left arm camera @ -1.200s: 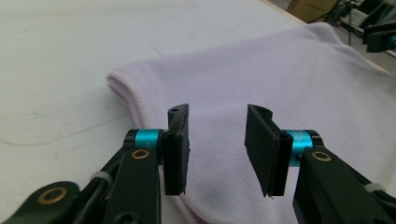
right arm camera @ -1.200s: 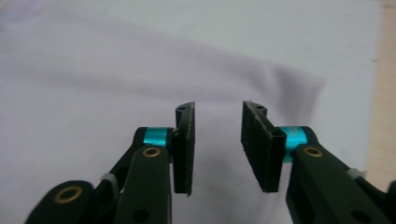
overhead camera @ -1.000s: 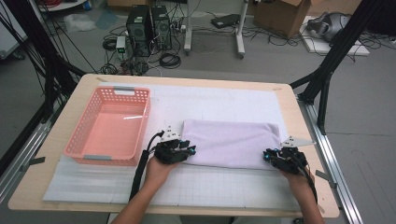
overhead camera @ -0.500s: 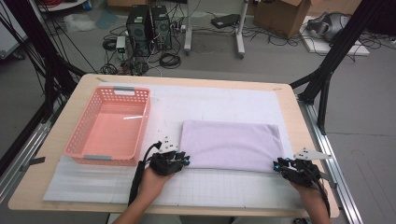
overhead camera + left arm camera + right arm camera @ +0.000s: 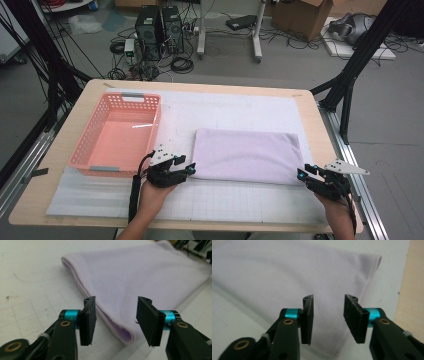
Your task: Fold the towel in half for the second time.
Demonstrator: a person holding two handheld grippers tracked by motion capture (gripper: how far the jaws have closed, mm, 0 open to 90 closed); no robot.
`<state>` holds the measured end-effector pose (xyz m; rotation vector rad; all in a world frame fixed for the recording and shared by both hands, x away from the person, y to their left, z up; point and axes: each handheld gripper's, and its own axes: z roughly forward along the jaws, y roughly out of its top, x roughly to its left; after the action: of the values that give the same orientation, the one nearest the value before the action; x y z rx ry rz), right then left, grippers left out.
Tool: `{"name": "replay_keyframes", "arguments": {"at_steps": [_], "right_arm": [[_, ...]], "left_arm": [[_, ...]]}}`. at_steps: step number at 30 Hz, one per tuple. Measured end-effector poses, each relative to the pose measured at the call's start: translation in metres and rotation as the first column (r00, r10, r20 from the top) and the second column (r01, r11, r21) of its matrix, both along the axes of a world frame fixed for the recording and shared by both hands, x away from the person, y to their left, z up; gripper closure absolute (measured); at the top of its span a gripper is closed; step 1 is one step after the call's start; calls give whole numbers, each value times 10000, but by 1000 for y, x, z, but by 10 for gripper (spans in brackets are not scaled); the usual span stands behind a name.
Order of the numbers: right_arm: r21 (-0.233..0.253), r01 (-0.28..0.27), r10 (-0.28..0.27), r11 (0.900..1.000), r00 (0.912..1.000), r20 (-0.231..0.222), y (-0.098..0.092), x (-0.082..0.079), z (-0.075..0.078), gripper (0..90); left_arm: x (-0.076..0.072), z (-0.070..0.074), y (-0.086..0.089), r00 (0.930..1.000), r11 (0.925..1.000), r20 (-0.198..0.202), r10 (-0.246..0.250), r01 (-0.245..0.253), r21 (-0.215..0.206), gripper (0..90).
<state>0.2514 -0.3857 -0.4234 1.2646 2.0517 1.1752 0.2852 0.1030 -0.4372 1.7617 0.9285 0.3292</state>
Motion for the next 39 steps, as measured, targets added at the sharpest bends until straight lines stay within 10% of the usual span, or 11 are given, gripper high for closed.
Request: {"name": "replay_keyframes", "arguments": {"at_steps": [12, 39], "right_arm": [[296, 204, -217, 9994, 9988, 440, 19, -5, 6, 299], [68, 213, -217, 9997, 9983, 540, 23, -3, 4, 209]], "left_arm": [[3, 3, 3, 9978, 9977, 136, 650, -647, -203, 206], [5, 0, 7, 9996, 9993, 185, 197, -191, -332, 210]]}}
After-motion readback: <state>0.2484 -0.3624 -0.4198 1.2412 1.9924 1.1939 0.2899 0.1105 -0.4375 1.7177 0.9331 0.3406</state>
